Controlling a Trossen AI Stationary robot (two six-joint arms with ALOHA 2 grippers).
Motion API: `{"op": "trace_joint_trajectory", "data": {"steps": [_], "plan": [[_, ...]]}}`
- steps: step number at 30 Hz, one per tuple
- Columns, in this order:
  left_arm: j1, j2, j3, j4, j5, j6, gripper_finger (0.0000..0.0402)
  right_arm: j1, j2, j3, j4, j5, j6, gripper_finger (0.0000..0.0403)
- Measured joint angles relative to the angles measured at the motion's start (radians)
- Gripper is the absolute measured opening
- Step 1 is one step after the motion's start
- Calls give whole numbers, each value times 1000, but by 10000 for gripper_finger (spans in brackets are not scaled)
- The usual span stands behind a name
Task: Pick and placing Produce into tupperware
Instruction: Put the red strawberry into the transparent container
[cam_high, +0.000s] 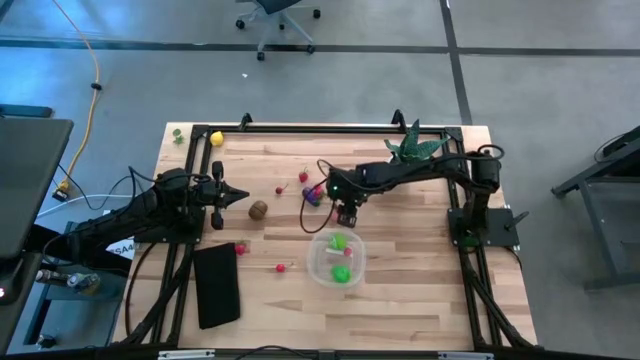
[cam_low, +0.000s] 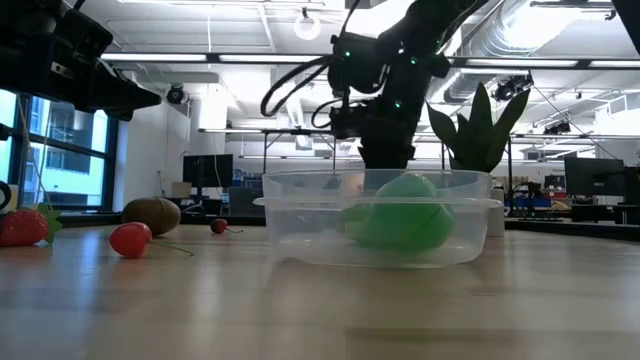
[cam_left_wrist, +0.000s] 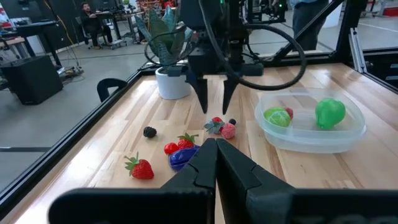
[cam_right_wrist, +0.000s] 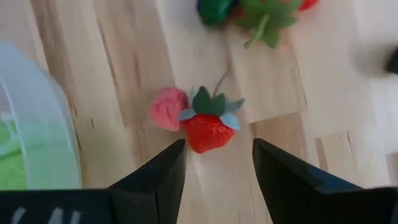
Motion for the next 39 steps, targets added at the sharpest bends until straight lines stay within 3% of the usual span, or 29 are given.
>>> {"op": "trace_joint_trajectory", "data": {"steps": [19,39], "plan": [[0,0,0,0,0,0,1,0,0,-53,129,-27,-141,177],[0,0,0,0,0,0,1,10,37,-53,136,-42,-126,177]]}}
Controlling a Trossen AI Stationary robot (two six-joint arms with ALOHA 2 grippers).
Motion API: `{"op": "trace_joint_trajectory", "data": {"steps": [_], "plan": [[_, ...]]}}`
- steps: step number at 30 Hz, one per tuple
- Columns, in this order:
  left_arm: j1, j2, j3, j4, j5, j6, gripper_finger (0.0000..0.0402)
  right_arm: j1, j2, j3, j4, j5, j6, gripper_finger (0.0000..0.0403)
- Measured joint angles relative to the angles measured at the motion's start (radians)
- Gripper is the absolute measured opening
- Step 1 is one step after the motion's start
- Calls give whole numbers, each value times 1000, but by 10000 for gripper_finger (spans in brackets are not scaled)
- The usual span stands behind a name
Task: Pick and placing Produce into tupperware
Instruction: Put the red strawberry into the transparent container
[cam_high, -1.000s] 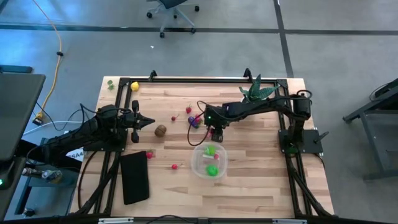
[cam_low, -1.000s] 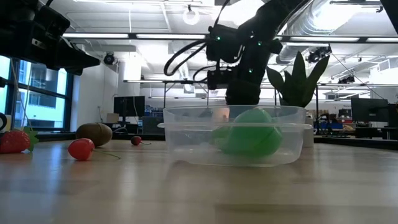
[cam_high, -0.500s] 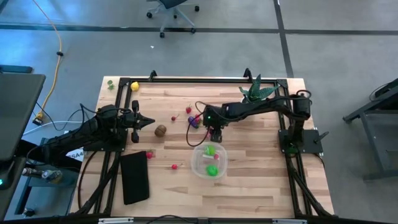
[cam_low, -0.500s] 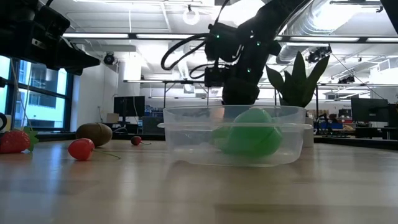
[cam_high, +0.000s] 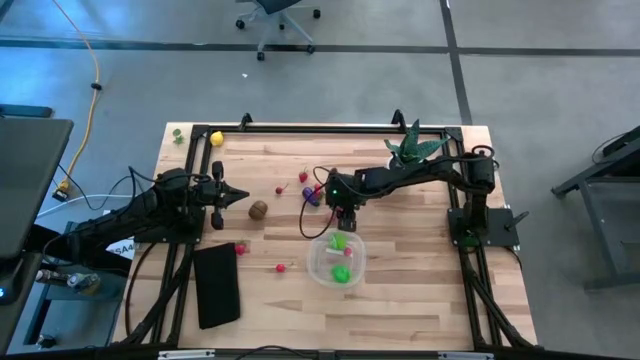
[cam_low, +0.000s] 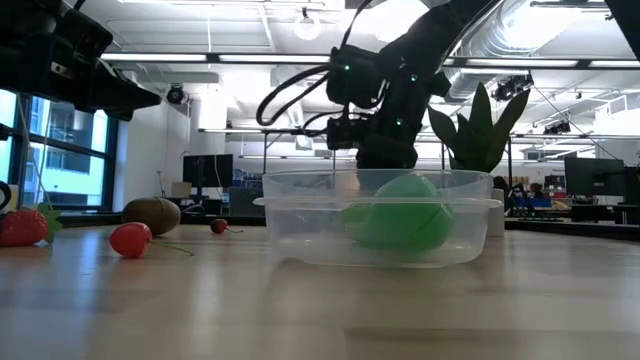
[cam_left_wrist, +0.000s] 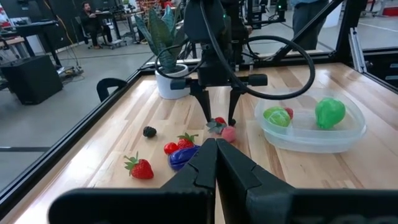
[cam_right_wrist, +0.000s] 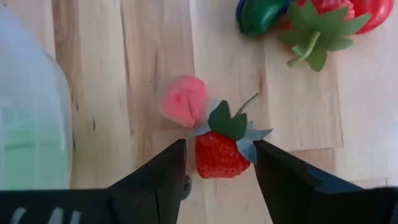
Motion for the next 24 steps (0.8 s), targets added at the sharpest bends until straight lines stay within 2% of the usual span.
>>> {"op": "trace_joint_trajectory", "data": {"steps": [6,16,24], "plan": [[0,0,0,0,0,0,1,2,0,0,-1,8,11,175],[0,0,0,0,0,0,1,2,0,0,-1,8,35,136],[0,0,0,0,0,0,1,2,-1,0,-4,27,45,128]]}}
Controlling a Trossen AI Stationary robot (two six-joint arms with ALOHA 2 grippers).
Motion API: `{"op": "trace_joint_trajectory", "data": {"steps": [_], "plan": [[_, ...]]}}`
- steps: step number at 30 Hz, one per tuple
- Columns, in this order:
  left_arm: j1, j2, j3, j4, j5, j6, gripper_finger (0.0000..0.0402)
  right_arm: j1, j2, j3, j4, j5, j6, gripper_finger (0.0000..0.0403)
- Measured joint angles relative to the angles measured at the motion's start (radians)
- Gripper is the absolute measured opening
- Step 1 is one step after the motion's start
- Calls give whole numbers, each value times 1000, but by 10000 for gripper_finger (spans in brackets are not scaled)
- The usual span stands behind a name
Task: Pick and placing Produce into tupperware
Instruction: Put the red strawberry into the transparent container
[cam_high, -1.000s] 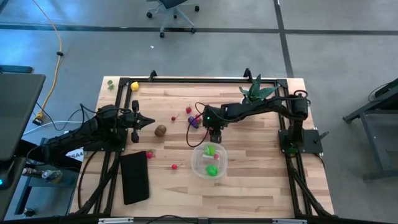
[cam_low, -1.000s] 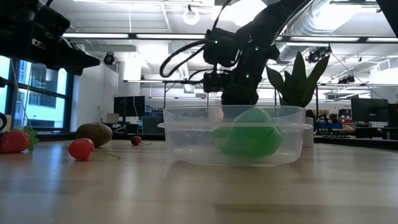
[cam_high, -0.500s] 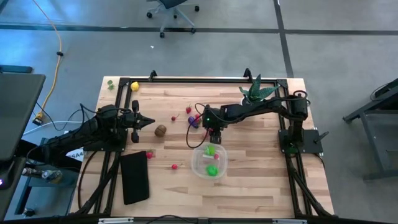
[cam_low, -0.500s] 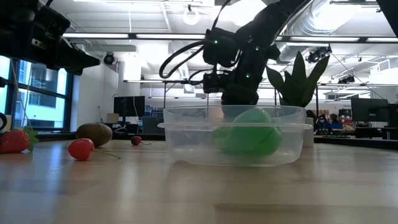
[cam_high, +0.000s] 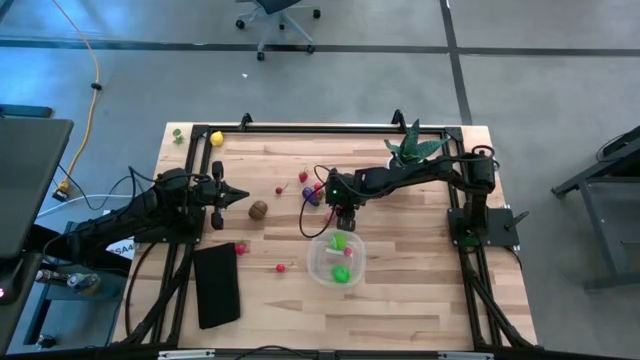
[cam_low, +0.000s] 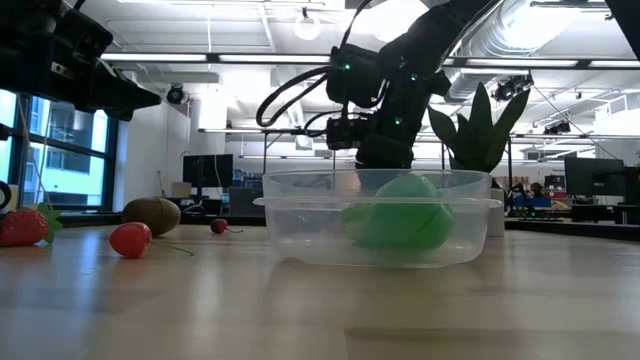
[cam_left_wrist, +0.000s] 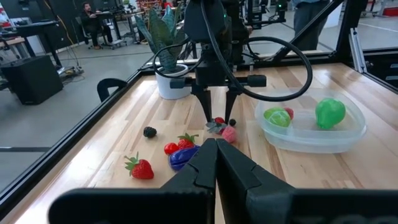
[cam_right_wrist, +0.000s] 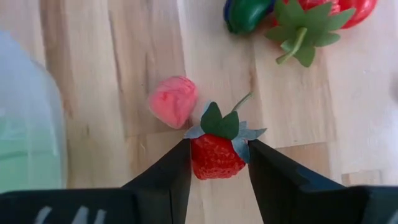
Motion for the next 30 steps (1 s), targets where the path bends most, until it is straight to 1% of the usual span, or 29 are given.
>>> {"op": "trace_joint_trajectory", "data": {"steps": [10,15,19,24,30], "plan": [[0,0,0,0,0,0,1,0,-10,0,-12,9,23,128],[0,0,0,0,0,0,1,10,-48,15,-31,55,34,128],[0,0,0,0,0,0,1,27,-87,34,-55,71,34,128],[0,0,0,0,0,0,1,83,-154,63,-60,76,39,128],[0,0,0,0,0,0,1,198,-194,87,-31,46,105,128]]}}
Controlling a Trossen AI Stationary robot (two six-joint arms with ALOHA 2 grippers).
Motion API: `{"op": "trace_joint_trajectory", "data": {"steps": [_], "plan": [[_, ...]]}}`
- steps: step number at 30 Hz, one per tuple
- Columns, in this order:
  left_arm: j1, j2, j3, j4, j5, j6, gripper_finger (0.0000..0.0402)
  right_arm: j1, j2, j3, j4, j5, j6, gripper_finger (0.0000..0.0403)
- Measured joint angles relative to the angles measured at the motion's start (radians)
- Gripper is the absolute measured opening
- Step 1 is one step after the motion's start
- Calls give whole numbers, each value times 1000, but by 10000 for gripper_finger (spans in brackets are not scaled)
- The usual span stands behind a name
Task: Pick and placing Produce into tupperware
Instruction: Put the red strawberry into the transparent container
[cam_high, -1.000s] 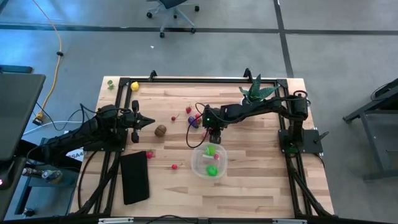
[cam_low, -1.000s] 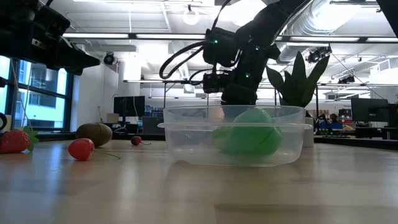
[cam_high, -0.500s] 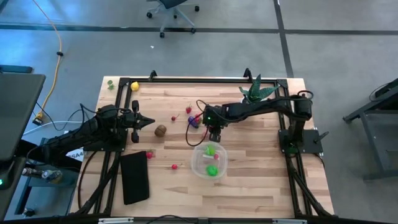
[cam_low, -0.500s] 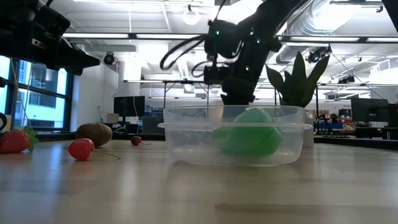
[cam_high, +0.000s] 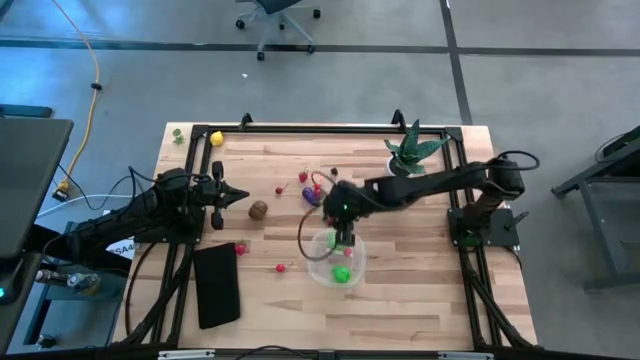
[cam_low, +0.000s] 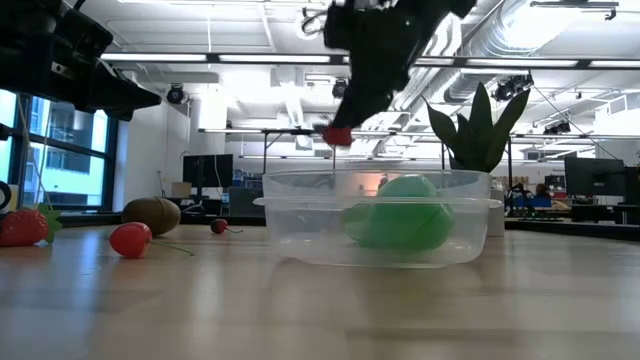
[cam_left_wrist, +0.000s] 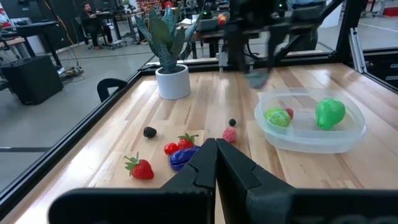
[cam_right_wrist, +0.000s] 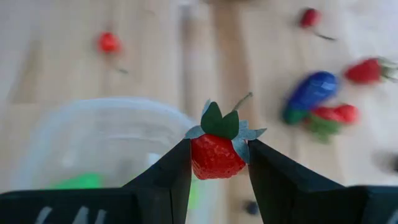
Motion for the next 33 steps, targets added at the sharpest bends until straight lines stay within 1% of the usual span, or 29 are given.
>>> {"op": "trace_joint_trajectory", "data": {"steps": [3,6,11,20,27,33], "plan": [[0,0,0,0,0,0,1,62,0,1,16,-5,33,128],[0,0,0,0,0,0,1,115,17,1,43,13,58,128],[0,0,0,0,0,0,1,164,68,0,60,45,87,128],[0,0,0,0,0,0,1,171,173,0,54,37,85,128],[0,0,0,0,0,0,1,172,213,0,47,-5,85,128],[0,0,0,0,0,0,1,177,226,-1,40,-2,75,130]]}}
